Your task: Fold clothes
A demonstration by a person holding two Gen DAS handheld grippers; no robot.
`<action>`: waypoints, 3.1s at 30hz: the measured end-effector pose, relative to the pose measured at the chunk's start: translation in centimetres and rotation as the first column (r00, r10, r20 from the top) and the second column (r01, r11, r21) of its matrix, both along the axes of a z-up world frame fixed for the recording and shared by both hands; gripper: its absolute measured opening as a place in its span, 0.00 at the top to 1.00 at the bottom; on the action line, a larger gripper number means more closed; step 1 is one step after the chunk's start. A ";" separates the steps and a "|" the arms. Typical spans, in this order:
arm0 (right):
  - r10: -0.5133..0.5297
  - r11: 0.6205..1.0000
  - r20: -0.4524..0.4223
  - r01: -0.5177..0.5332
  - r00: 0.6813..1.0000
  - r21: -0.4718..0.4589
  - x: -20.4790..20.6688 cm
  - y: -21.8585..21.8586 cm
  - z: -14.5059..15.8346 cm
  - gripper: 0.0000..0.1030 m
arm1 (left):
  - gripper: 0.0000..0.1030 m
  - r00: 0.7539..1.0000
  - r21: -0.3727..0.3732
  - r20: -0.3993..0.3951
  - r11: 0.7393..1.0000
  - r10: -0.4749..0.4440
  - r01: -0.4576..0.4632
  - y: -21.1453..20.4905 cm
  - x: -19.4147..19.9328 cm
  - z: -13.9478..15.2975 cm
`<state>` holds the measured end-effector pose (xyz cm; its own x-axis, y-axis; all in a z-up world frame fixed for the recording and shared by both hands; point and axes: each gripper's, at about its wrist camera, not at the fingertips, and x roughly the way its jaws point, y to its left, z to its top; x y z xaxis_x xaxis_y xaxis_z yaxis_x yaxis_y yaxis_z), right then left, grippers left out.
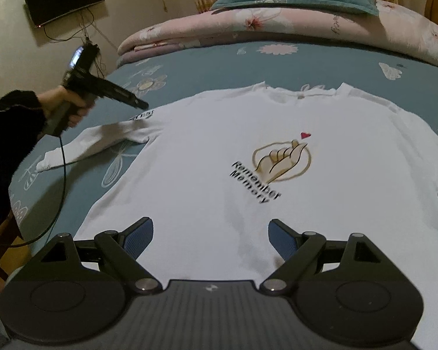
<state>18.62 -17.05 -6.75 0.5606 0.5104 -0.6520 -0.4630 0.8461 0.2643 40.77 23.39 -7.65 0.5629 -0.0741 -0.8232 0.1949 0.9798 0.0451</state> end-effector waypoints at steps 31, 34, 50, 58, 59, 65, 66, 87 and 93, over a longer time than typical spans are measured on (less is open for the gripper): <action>-0.045 0.999 -0.008 0.045 0.999 0.011 0.8 -0.1 -1.4 0.13 | 0.90 0.995 -0.061 0.101 0.998 -0.022 0.029 -1.6 -4.6 1.0; -0.045 0.999 -0.009 0.045 0.999 0.012 0.6 0.2 -1.1 0.13 | 0.85 0.996 0.015 0.069 0.999 -0.050 0.050 -2.0 -5.8 -0.7; -0.019 1.000 0.040 0.020 0.999 -0.012 -1.2 2.6 1.6 0.13 | 0.77 0.988 -0.096 0.145 0.994 -0.043 0.057 -2.0 -9.9 2.4; -0.004 0.999 0.042 0.006 0.999 -0.047 -2.0 3.2 1.9 0.13 | 0.73 0.996 0.003 0.065 0.998 -0.058 0.058 -2.0 -10.9 -1.3; -0.008 0.999 0.039 0.010 0.999 -0.046 -1.9 3.1 1.8 0.13 | 0.68 0.996 -0.002 0.064 0.998 -0.056 0.056 -1.4 -11.6 -1.3; -0.016 0.999 0.037 0.018 0.999 -0.039 -1.6 3.2 1.6 0.13 | 0.62 0.993 -0.076 0.079 0.994 0.084 -0.078 4.3 -15.1 0.4; -0.013 0.999 0.037 0.014 0.999 -0.039 -1.6 3.3 1.6 0.13 | 0.63 0.987 -0.093 0.092 0.988 0.131 -0.123 5.8 -15.8 0.7; 0.022 0.998 0.029 -0.020 0.999 -0.064 -1.6 5.3 1.1 0.13 | 0.58 0.925 -0.143 0.091 0.924 0.368 -0.354 11.0 -15.4 0.2; 0.020 0.995 0.032 -0.017 0.999 -0.098 -1.7 5.2 1.1 0.13 | 0.32 0.875 -0.027 0.135 0.884 0.465 -0.466 11.7 -13.3 -2.7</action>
